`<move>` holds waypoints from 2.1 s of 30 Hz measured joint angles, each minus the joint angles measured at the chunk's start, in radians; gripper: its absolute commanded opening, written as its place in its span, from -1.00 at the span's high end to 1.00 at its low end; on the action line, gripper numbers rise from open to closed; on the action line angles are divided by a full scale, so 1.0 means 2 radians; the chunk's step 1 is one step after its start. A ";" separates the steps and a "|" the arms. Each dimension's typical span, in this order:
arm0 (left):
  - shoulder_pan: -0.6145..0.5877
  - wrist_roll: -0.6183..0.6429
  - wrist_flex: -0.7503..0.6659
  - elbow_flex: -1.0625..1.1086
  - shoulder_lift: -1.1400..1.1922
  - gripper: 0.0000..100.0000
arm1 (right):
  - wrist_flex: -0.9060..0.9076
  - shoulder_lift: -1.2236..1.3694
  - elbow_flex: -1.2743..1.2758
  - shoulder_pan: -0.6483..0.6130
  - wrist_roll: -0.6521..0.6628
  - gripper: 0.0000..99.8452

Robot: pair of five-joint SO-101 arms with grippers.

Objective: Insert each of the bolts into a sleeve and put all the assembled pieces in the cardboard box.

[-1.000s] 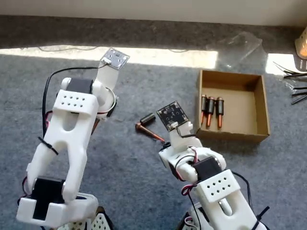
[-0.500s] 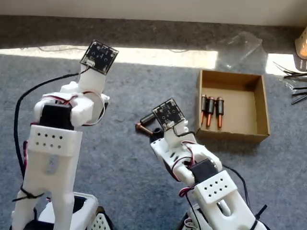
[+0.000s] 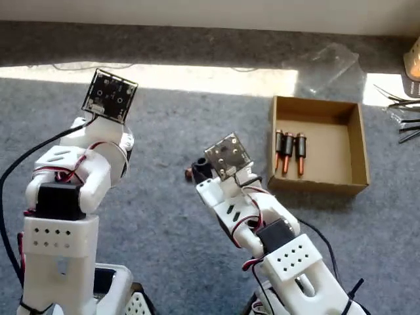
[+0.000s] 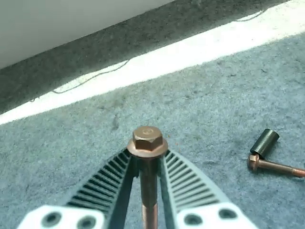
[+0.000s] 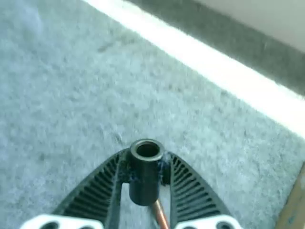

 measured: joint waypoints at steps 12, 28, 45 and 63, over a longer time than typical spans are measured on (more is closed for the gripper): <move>-0.005 0.041 -0.003 0.010 -0.048 0.99 | -0.205 0.000 0.104 -0.003 -0.067 0.99; -0.005 0.046 -0.068 0.081 -0.049 0.99 | -0.066 -0.180 0.115 -0.002 -0.064 0.99; 0.052 0.046 -0.120 0.081 -0.049 0.99 | -0.030 -0.399 0.216 0.016 -0.063 0.99; 0.189 0.068 -0.232 0.081 -0.049 0.99 | -0.064 -0.400 0.232 -0.007 -0.063 0.99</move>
